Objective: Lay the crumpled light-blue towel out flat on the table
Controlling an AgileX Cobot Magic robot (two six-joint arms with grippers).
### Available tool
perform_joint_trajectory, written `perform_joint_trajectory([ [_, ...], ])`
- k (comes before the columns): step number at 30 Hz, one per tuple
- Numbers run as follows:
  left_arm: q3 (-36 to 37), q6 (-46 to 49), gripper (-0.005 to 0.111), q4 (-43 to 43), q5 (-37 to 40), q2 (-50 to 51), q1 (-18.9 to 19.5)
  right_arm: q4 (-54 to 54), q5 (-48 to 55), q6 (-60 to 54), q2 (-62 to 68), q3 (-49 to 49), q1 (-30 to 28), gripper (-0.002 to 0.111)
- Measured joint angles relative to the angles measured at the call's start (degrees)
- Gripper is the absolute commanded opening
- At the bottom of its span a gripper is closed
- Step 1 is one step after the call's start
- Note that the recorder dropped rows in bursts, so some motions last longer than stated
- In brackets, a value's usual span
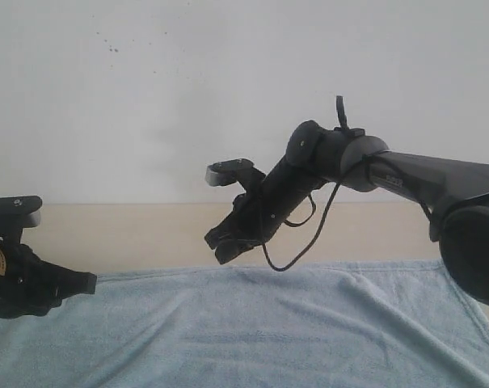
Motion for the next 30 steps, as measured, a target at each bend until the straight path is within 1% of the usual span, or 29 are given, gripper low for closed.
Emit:
perform_joint_trajectory([
  [4,0.0,0.0,0.004,0.1,-0.1,0.0,0.0,4.1,3.4,-3.6,-2.2,0.0,0.0,0.016],
  [10,0.0,0.1,0.004,0.1,-0.3,0.0,0.0,5.1,8.6,-4.4,-5.4,-0.2,-0.6,0.016],
  [14,0.0,0.2,0.004,0.1,-0.4,0.0,0.0,4.9,9.7,-4.4,-8.6,4.2,-1.5,0.016],
  [17,0.0,0.2,0.004,0.1,-0.4,0.0,0.0,4.3,7.4,-4.4,-12.4,11.0,-2.2,0.016],
  [21,0.0,0.2,0.004,0.1,-0.4,0.0,0.0,3.2,1.1,-4.4,-19.6,21.9,-3.2,0.016],
  [26,0.0,0.2,0.004,0.1,-0.4,0.0,0.0,0.0,-9.5,-4.4,-30.1,39.8,-4.6,0.016],
  [30,0.0,0.2,0.004,0.1,-0.4,0.0,0.0,-0.7,-18.4,-3.8,-37.3,53.3,-7.2,0.016],
])
